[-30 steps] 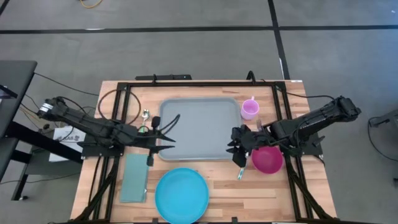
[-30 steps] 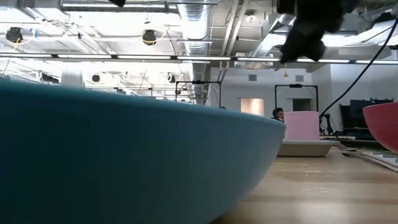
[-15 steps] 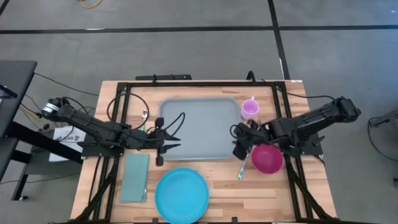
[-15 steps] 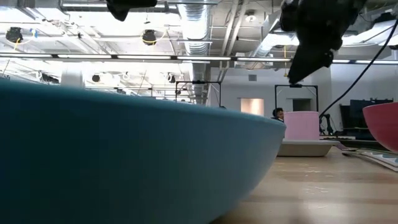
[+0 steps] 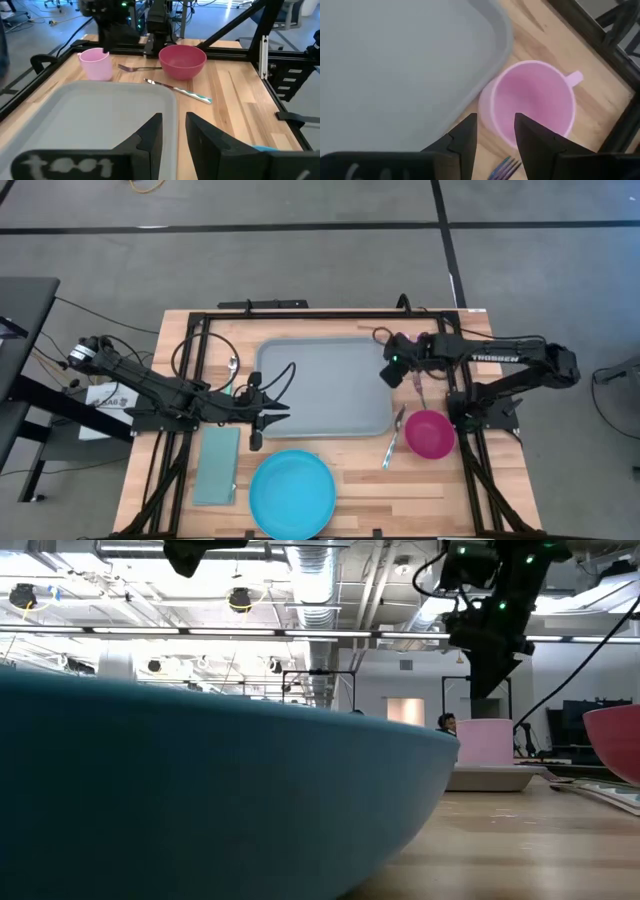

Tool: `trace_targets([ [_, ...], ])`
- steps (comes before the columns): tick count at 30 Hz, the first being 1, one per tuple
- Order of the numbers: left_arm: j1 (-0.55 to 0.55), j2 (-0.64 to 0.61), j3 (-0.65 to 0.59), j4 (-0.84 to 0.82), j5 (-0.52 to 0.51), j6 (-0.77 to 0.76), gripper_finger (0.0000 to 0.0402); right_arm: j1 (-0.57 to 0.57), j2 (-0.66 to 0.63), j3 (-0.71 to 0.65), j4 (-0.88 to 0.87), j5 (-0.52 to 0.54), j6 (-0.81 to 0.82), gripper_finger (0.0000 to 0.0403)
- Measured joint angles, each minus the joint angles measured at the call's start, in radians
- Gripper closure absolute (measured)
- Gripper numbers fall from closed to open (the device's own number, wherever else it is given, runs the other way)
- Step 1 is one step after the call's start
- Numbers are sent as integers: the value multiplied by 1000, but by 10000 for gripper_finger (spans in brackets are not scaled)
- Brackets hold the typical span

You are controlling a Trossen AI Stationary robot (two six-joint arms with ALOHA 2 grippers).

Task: Set up tray
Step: Put the pink mug on the gray tray

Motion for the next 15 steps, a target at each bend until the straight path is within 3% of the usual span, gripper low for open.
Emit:
trace_targets([
  [7, 0, 0, 0, -3, 2, -2, 327, -106, 0, 0, 13, -72, -16, 280],
  [11, 0, 0, 0, -4, 13, -21, 327, -131, 0, 0, 50, -147, -19, 280],
  [15, 0, 0, 0, -8, 17, -44, 327, -130, 8, 0, 51, -146, -58, 280],
])
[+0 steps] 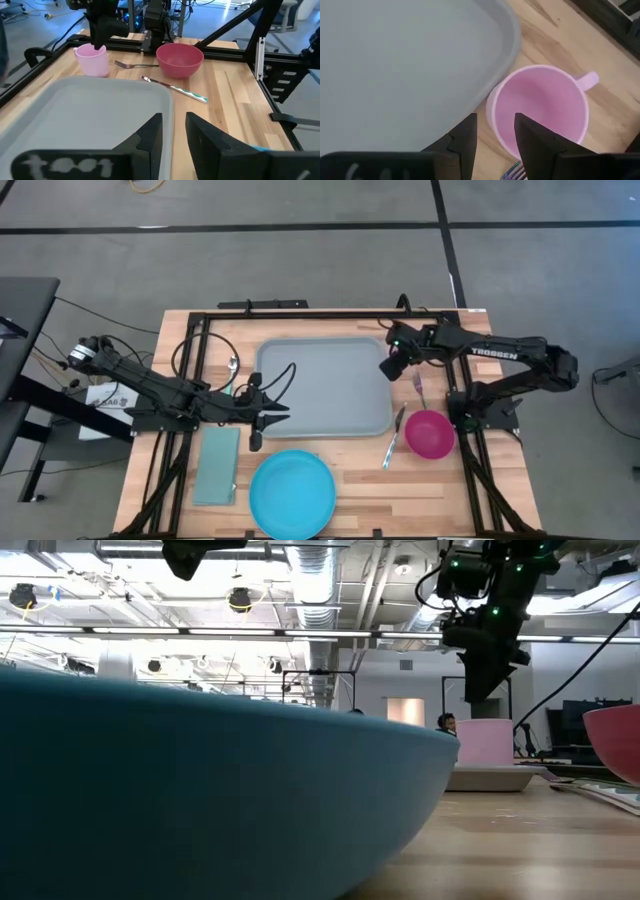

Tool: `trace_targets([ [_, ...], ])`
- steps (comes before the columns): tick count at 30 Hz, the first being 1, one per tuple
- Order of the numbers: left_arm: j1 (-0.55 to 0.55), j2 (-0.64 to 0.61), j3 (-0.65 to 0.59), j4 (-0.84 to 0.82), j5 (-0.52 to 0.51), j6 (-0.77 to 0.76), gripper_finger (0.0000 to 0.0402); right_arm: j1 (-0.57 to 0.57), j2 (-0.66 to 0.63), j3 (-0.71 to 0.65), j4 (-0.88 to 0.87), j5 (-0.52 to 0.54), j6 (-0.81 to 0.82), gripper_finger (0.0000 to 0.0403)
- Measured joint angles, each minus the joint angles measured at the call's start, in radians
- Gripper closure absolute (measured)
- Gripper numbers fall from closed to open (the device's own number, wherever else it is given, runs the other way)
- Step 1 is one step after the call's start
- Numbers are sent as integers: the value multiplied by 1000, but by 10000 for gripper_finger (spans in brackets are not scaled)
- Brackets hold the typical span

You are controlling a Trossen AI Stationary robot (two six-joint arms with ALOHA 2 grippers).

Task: Set up tray
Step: Put the pink mug on the gray tray

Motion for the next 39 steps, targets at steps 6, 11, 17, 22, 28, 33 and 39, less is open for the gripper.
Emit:
trace_targets([
  [6, -3, 0, 0, -3, 1, -3, 327, 13, 47, 0, 12, 3, 12, 280],
  [11, -3, 0, 0, -8, 1, -3, 327, 10, 116, -1, 6, 51, -10, 280],
  [17, -3, 0, 0, -8, 0, -8, 327, 3, 194, -1, 13, 53, -29, 280],
  [22, -3, 0, 0, -8, -1, -16, 327, -10, 246, -1, 4, 60, -28, 283],
  [28, -3, 0, 0, -10, -1, -34, 327, 10, 249, -1, 4, 104, -29, 342],
  [33, -3, 0, 0, -11, -3, -34, 327, 11, 247, -1, -8, 100, -59, 392],
  [39, -3, 0, 0, -13, -4, -33, 327, 53, 242, 40, -47, 66, -39, 398],
])
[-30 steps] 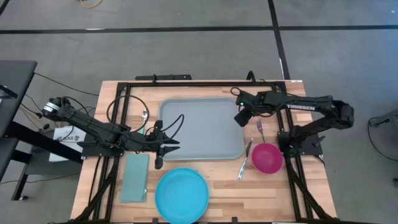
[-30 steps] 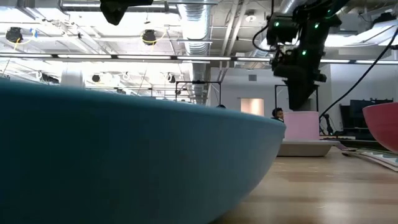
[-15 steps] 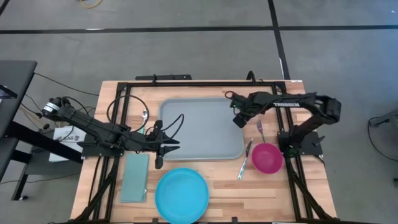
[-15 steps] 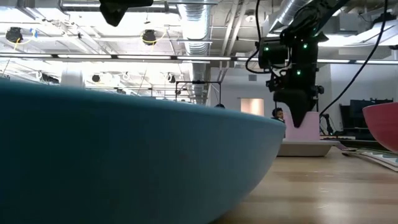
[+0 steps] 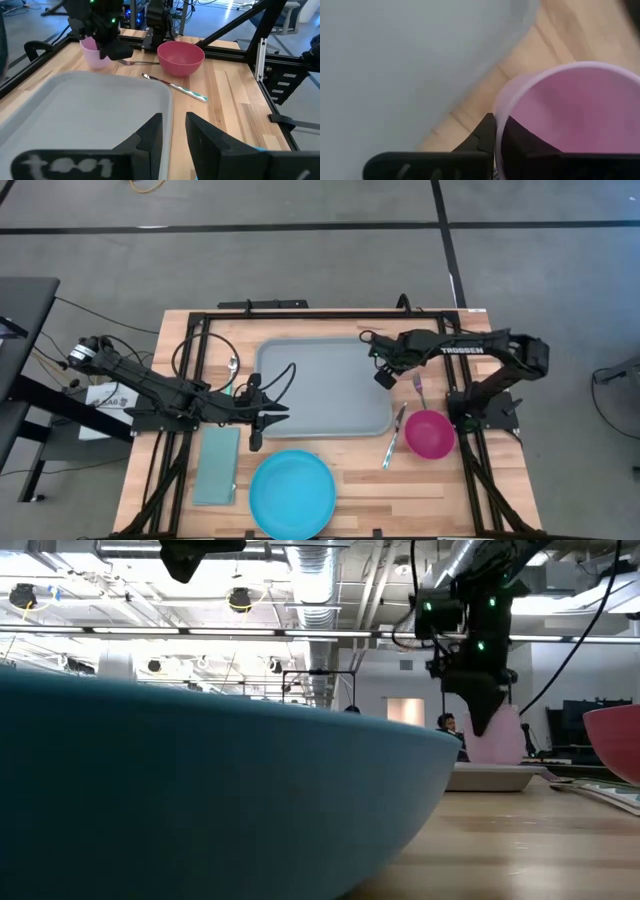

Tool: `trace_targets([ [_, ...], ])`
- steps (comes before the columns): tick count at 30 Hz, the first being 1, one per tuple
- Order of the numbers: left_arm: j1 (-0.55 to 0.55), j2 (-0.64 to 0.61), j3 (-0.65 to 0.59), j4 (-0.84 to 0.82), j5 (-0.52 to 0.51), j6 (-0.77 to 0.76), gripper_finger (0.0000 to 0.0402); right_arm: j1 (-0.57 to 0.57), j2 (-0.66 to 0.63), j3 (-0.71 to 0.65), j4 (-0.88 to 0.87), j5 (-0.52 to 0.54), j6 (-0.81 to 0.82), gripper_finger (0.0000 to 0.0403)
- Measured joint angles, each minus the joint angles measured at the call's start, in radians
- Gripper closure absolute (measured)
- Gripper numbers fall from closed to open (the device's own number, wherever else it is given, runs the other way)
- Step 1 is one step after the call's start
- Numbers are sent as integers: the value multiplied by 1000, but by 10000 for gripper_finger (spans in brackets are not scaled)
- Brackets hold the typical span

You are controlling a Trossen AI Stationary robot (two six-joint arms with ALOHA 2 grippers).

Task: Set up tray
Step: Put the pink mug on the gray tray

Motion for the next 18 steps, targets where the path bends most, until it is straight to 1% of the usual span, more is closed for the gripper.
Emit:
trace_targets([
  [5, 0, 0, 0, 0, 0, 3, 327, 66, 0, 98, 7, 8, -20, 395],
  [8, 0, 0, 0, -1, 0, 3, 327, 99, -1, 136, 56, 6, -54, 398],
  [13, 0, 0, 0, -9, 0, -11, 327, 133, 0, 143, 171, -64, -139, 395],
  [18, 0, 0, 0, -10, 1, -11, 327, 120, 36, 138, 190, -67, -146, 392],
])
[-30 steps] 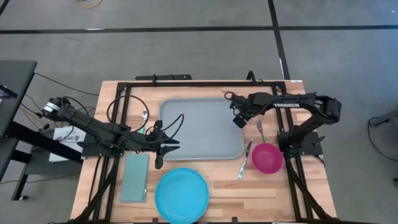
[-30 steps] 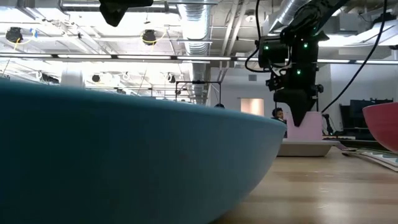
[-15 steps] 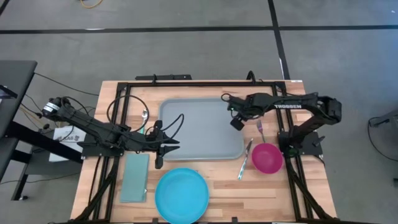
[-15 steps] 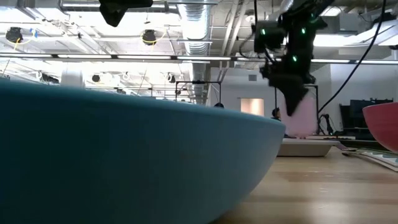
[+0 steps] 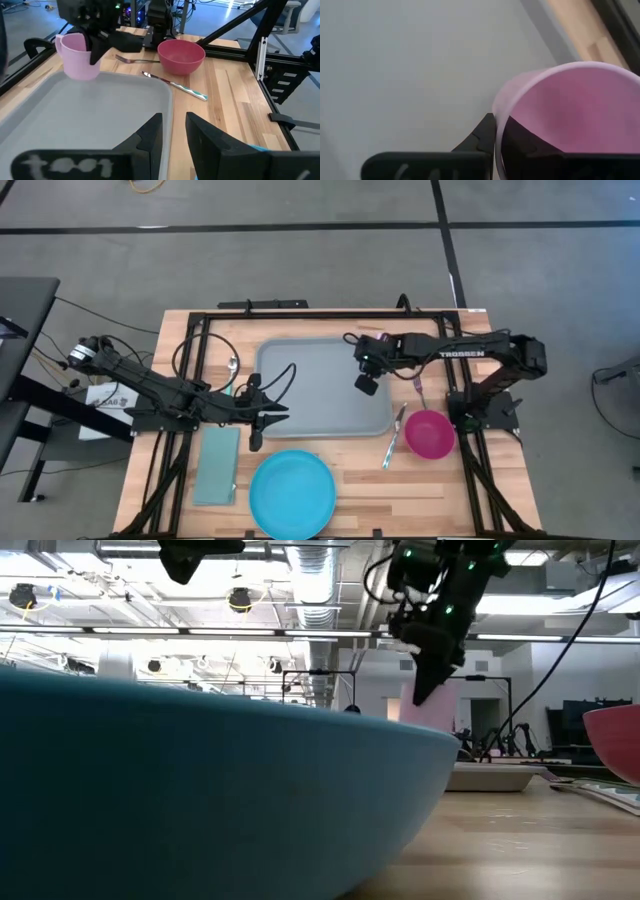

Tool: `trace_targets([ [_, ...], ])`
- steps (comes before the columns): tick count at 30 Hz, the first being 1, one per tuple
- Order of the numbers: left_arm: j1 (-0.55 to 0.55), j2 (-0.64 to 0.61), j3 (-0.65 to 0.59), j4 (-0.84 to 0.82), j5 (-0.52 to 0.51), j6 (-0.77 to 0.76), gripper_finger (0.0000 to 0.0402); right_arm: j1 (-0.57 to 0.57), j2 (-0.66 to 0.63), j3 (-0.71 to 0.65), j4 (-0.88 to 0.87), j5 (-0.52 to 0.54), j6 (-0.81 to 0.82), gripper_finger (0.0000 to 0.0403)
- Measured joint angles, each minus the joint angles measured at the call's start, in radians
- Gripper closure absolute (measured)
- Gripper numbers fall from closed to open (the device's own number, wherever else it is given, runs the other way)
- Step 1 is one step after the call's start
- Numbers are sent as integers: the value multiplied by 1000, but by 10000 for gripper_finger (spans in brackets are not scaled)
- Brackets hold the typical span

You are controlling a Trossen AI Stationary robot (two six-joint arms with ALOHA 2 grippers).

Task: Set up tray
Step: Put the pink mug on the gray tray, then put the blue plate on the gray tray to the bottom left of the pink mug

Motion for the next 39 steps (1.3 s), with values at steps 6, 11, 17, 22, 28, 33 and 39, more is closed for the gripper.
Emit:
trace_targets([
  [6, 0, 1, 0, -15, -2, 0, 327, -48, 86, 0, 22, -4, 0, 392],
  [11, 0, 1, 0, -26, 0, -22, 327, -79, 145, -1, 34, -10, -1, 391],
  [17, 0, 2, 0, -41, -2, -26, 327, -100, 145, 0, 40, -61, -8, 373],
  [22, 0, 2, 0, -44, -3, -27, 327, -112, 110, 0, 49, -80, -8, 346],
  [28, 0, 2, 0, -45, -3, -27, 327, -118, 76, 0, 49, -79, -8, 326],
  [33, 0, 2, 0, -44, -3, -27, 327, -118, 39, 29, 14, -78, -8, 319],
  [39, 0, 2, 0, -99, 117, -105, 327, -89, -20, 120, -100, -78, 28, 320],
])
